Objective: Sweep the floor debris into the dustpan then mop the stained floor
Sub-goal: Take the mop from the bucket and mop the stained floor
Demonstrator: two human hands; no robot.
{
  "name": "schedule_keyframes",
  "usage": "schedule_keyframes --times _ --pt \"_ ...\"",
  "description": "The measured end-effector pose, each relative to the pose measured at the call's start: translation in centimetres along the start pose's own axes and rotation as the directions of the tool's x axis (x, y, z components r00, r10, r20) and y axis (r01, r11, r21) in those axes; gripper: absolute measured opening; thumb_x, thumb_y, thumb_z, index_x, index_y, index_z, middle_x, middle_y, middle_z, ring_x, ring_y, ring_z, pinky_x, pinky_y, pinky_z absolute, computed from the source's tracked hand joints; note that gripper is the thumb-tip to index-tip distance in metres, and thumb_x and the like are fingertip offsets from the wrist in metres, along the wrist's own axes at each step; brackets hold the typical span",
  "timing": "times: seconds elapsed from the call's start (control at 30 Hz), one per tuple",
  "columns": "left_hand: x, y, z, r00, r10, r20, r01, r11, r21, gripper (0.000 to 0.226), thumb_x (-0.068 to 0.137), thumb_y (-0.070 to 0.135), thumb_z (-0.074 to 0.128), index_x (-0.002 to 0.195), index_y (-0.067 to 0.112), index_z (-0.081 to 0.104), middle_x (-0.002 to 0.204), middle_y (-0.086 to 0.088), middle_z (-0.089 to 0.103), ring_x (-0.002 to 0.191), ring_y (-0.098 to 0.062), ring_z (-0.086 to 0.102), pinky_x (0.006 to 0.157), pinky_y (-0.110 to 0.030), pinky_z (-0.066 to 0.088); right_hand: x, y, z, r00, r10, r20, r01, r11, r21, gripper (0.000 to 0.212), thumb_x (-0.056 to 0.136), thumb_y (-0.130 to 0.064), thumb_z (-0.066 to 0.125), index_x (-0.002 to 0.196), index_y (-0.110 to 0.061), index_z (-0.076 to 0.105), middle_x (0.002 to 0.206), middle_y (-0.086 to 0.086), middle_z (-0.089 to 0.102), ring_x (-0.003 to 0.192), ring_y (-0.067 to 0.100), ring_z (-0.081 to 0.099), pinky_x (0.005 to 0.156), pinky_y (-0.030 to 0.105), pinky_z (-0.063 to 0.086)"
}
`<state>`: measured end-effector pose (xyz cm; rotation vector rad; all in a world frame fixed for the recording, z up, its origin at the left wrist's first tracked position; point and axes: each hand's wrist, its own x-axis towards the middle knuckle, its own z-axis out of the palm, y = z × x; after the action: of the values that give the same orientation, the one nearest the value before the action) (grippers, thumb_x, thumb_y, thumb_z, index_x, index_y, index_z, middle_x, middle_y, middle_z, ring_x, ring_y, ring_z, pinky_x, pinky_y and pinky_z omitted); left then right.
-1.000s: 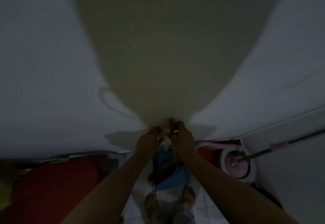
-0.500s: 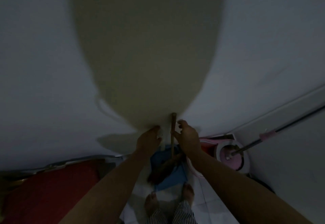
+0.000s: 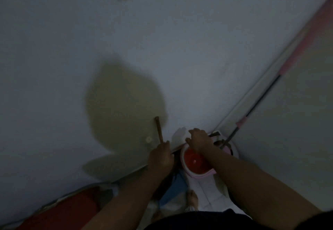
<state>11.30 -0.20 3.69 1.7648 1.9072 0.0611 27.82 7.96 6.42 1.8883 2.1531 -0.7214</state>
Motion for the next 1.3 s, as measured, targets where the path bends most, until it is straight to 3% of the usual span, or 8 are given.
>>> schedule_keyframes --times 0.13,0.23,0.57,0.73,0.83,0.97,1.1,1.3 --pt "0.8 2.9 0.1 0.99 0.085 0.114 -0.097 0.99 0.104 0.073 0.098 0.043 0.041 0.157 0.011 0.012 0.162 -0.009 0.015 0.148 -0.026 0.021 0.119 -0.042 0.023 -2.2 5.0 -2.4 0.996 0.077 -0.039 -0.08 0.992 -0.098 0.048 0.099 -0.032 0.042 0.141 -0.01 0.046 0.137 0.013 0.046 0.124 0.031 0.046 0.101 0.038 0.043" --pt "2.5 5.9 -0.6 0.977 0.158 0.146 -0.179 0.973 0.148 0.073 0.099 0.043 0.038 0.157 0.011 0.007 0.164 -0.01 0.01 0.151 -0.025 0.011 0.122 -0.044 0.015 -3.4 8.9 -4.5 0.978 0.186 -0.098 -0.193 0.979 -0.062 0.044 0.097 -0.027 0.045 0.138 -0.009 0.047 0.138 0.013 0.044 0.127 0.029 0.044 0.102 0.039 0.043" --pt "11.9 20.2 -0.3 0.92 0.371 0.126 -0.382 0.92 0.083 0.07 0.099 0.04 0.041 0.157 0.01 0.015 0.16 -0.007 0.025 0.146 -0.021 0.028 0.118 -0.035 0.025 -0.8 22.4 -14.3 0.873 0.428 -0.235 -0.387 0.9 0.2 0.063 0.095 -0.035 0.051 0.15 -0.009 0.033 0.158 0.013 0.025 0.141 0.034 0.029 0.11 0.043 0.033" --pt "17.0 28.1 1.3 0.925 0.327 0.191 -0.317 0.945 -0.084 0.071 0.097 0.041 0.046 0.156 0.015 0.018 0.153 -0.008 0.038 0.138 -0.024 0.042 0.11 -0.034 0.037 3.6 28.4 -20.7 0.864 0.368 -0.344 -0.249 0.905 0.344 0.071 0.094 -0.038 0.057 0.152 -0.007 0.03 0.154 0.014 0.035 0.14 0.03 0.036 0.113 0.036 0.031" --pt "20.0 31.9 2.4 0.931 0.317 0.183 -0.283 0.94 -0.19 0.069 0.095 0.042 0.049 0.154 0.018 0.024 0.151 -0.007 0.042 0.135 -0.024 0.045 0.106 -0.031 0.038 6.3 30.3 -23.6 0.842 0.335 -0.423 -0.08 0.853 0.516 0.065 0.091 -0.032 0.064 0.148 -0.012 0.039 0.145 0.009 0.049 0.13 0.025 0.049 0.099 0.026 0.038" --pt "23.4 36.4 3.2 0.946 0.291 0.145 -0.237 0.923 -0.303 0.071 0.094 0.039 0.054 0.155 0.017 0.025 0.155 -0.005 0.036 0.14 -0.02 0.04 0.112 -0.028 0.032 8.8 31.7 -25.1 0.846 0.341 -0.41 0.016 0.752 0.659 0.041 0.091 -0.02 0.063 0.13 -0.009 0.057 0.125 0.006 0.065 0.11 0.019 0.061 0.082 0.02 0.043" --pt "24.3 39.6 3.7 0.956 0.278 0.092 -0.212 0.874 -0.437 0.051 0.095 0.03 0.056 0.142 0.017 0.046 0.135 -0.005 0.058 0.12 -0.024 0.058 0.1 -0.031 0.046 7.8 31.9 -24.3 0.841 0.346 -0.416 0.082 0.679 0.73 0.029 0.091 -0.017 0.063 0.118 -0.009 0.062 0.109 0.003 0.068 0.091 0.012 0.06 0.072 0.016 0.045" --pt "21.8 40.0 5.8 0.919 0.372 0.128 -0.305 0.88 -0.365 0.033 0.094 0.043 0.052 0.121 0.025 0.057 0.113 -0.001 0.07 0.103 -0.022 0.066 0.086 -0.034 0.053 1.2 31.1 -20.8 0.784 0.443 -0.434 0.18 0.507 0.843 0.02 0.087 -0.011 0.067 0.106 -0.012 0.069 0.1 -0.001 0.073 0.092 0.015 0.068 0.079 0.022 0.052"
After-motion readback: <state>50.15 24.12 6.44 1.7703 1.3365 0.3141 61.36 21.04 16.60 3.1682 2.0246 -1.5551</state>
